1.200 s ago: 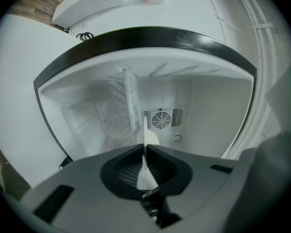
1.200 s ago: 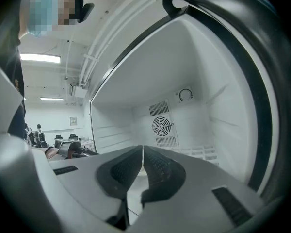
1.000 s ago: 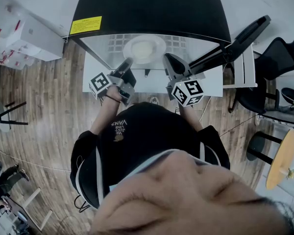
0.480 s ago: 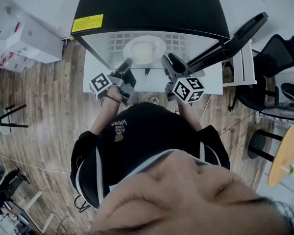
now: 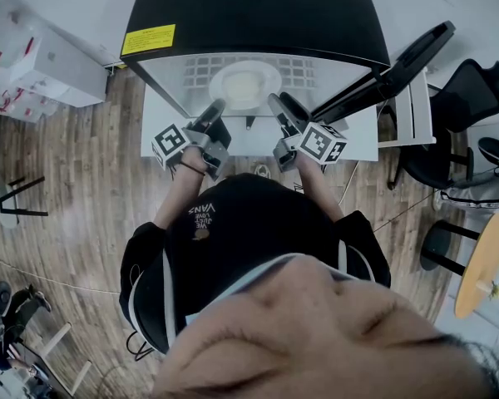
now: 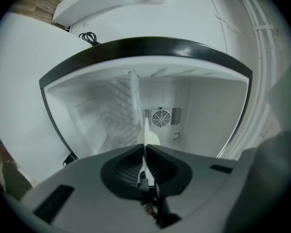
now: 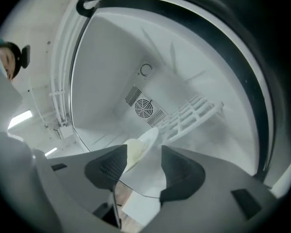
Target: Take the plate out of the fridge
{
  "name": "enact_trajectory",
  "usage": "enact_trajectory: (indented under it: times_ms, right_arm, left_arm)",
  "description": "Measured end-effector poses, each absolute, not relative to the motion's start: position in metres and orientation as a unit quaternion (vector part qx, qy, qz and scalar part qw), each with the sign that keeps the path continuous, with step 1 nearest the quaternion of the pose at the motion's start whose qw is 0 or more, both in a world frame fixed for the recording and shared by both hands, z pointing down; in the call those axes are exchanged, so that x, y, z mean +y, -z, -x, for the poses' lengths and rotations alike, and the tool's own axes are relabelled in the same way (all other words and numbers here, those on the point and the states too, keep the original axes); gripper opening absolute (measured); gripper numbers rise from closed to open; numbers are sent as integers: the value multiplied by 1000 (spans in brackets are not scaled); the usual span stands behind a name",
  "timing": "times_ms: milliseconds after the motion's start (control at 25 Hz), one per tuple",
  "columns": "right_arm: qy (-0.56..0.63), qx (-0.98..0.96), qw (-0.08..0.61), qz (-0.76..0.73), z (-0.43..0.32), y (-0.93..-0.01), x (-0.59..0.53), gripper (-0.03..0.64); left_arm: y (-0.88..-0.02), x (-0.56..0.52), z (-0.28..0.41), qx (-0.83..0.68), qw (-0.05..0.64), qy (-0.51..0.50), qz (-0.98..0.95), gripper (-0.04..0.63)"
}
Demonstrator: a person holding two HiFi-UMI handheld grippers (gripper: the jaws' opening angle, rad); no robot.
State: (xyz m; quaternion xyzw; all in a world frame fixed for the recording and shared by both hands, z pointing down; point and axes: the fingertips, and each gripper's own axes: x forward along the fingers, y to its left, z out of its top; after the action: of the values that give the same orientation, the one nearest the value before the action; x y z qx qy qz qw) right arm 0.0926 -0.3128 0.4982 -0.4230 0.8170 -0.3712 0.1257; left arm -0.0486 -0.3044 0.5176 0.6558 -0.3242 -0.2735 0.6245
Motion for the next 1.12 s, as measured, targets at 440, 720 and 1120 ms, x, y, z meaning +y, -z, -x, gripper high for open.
enact_trajectory:
  times_ms: [440, 720, 1120]
  right_arm:
    - [428, 803, 153, 385, -77, -505, -323, 210]
    - [427, 803, 156, 386, -76, -506, -326, 133]
    - [417, 804, 141, 400, -75, -506, -324, 112]
  left_arm:
    - [-520, -305, 50, -326, 625, 271, -656, 34]
    - [-522, -307, 48, -327, 625, 264, -658, 34]
    - [-518, -307, 47, -318, 621, 261, -667, 32]
